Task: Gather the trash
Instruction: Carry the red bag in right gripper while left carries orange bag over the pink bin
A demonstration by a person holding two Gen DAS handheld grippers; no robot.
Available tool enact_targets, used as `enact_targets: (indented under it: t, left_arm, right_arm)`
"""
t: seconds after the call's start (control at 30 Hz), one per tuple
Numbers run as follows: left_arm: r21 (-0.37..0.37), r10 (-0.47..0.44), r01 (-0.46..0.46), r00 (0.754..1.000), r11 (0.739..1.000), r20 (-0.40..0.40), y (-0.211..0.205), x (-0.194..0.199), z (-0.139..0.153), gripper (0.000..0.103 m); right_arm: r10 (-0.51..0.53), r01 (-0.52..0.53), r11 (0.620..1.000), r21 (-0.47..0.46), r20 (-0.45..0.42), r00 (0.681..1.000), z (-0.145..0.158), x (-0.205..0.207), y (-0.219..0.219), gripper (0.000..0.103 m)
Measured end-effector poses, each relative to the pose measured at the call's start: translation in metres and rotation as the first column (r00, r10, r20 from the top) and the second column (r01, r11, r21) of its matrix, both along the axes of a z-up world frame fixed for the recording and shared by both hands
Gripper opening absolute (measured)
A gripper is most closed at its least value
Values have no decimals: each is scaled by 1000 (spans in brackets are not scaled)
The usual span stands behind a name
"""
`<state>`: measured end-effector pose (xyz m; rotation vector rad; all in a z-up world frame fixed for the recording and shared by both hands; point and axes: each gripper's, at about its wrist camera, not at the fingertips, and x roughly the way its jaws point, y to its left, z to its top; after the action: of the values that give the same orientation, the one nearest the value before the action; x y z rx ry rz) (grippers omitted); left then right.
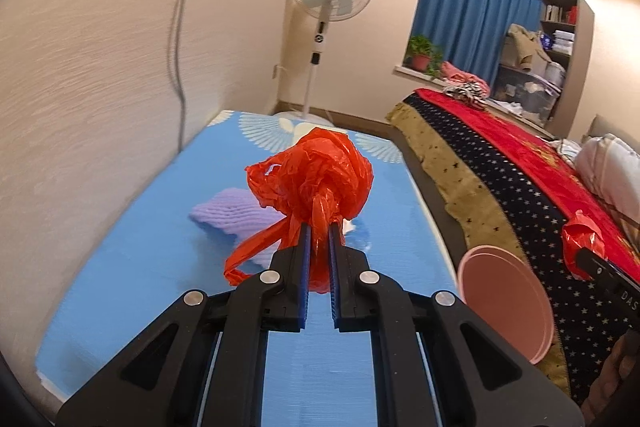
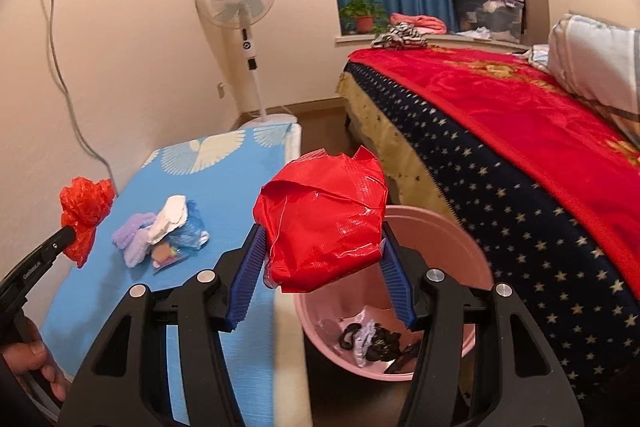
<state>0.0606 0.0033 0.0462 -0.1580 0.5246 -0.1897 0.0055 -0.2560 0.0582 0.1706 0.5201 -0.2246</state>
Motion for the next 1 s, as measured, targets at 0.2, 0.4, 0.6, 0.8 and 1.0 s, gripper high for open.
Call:
enact_targets:
  t: [0.2,0.4,0.6,0.8,1.0]
  left_arm:
    - [4,-57,57,998,998,20,-15,-1,3,8]
    - [-5,-100,100,995,995,17,-28,1,-2,8]
    - [-1,-142,142,990,990,7,-46,4,-8,8]
    - [9,-201,201,980,980,7,-69,5,-11,8]
    - [10,-260,259,966,966,15,-93,7,-14,8]
  right_arm:
    - [-69,69,998,0,6,998,-3,-8,-16,56]
    - [-73,73,997,-39,10,997,-7,-7,-16,56]
    - [-127,127,992,2,-1,992,-12,-4,-32,56]
    - [-146,146,989,-22,12,989,-10,-2,-38,56]
    - [-186,186,982,-14,1,983,-16,3,-50,56]
